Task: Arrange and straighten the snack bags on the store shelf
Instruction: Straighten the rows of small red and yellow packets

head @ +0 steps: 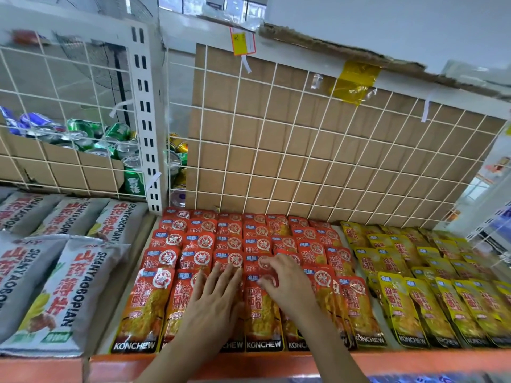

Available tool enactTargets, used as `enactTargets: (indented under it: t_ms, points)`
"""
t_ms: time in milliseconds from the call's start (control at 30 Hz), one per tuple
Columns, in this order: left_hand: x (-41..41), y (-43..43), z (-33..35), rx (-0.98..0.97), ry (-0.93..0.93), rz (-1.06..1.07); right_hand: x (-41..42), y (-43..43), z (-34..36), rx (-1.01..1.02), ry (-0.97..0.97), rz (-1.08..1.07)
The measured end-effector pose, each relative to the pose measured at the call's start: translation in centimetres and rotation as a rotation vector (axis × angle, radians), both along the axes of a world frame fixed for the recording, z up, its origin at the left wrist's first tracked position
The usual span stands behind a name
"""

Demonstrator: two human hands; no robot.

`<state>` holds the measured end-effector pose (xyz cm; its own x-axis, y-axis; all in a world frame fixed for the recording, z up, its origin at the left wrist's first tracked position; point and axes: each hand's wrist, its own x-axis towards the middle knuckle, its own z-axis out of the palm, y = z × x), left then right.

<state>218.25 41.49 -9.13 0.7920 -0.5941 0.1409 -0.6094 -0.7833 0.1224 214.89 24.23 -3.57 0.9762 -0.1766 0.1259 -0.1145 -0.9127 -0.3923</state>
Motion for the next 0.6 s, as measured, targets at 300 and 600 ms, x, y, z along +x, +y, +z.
enactTargets:
  t_ms: [300, 600]
  points:
    - [0.7, 0.0, 0.3, -0.027, -0.011, -0.008, -3.2, -4.0, 0.6, 0.074, -0.099, -0.131]
    - [-0.1, -3.0, 1.7, -0.043, -0.018, -0.031, -4.4, -6.8, 1.0, -0.027, 0.052, -0.054]
